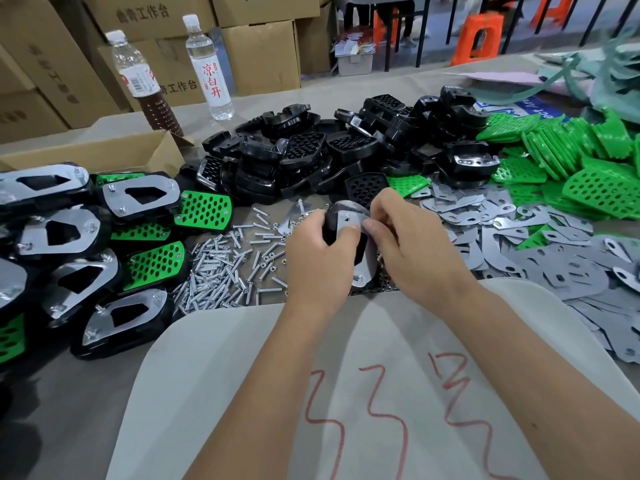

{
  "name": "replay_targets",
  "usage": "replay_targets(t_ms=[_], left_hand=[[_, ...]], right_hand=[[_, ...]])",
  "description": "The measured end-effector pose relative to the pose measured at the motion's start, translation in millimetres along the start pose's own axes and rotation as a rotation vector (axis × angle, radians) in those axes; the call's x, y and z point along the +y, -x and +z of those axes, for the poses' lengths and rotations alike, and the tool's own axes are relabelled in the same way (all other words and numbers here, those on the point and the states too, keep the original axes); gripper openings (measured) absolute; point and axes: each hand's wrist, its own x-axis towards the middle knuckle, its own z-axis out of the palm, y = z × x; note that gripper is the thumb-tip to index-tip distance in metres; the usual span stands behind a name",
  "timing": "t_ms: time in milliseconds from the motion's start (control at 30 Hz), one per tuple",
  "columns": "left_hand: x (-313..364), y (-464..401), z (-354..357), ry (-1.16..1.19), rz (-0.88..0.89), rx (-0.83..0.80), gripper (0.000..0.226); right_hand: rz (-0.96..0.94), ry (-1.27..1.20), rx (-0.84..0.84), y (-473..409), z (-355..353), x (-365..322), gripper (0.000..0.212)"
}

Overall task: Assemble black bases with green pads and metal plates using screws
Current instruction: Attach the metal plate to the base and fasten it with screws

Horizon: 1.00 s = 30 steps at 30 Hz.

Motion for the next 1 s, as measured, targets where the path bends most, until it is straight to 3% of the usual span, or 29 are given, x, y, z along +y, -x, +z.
replay_targets(t_ms=[133,333,533,700,767,867,933,1000], left_hand=[[0.8,-1.1,-1.9,-0.15,0.045,0.037,0.027],[13.9,2.6,-1.5,-0.109,0.002,0.01,0.033],[16.2,3.9,-1.7,-0.079,0.007,-0.007,0.042],[8.8,1.5,-3.6,-0.139,0.092,0.073,0.022],[4.4,-3.4,-8.8,-0.192,0.122,0.19,0.017],[1.1,-11.8,-19.0,-0.151,0.042,0.324,0.017],[-0.6,-15.0,-22.4,-0.074,-0.034,0.362,0.017],[1.7,-13.3,-21.5,0.003,-0.099,0.357,0.024]], right_hand=[[-0.045,0.21,-0.042,-0.2,-0.3,-2.4,0.016],[-0.036,0.284,0.04,0.3,2.6,-9.9,0.027],[0.024,0.287,0.084,0.6,7.5,-12.6,0.03],[0.051,0.097,0.098,-2.6,1.8,-8.0,0.034],[0.008,0.102,0.047,-3.8,-8.0,0.1,0.029],[-0.001,0.2,-0.181,-3.0,-18.1,10.4,0.012],[0.029,0.278,-0.322,-1.2,-17.5,10.4,0.012],[0.052,0.3,-0.347,-0.7,-14.7,8.5,0.012]])
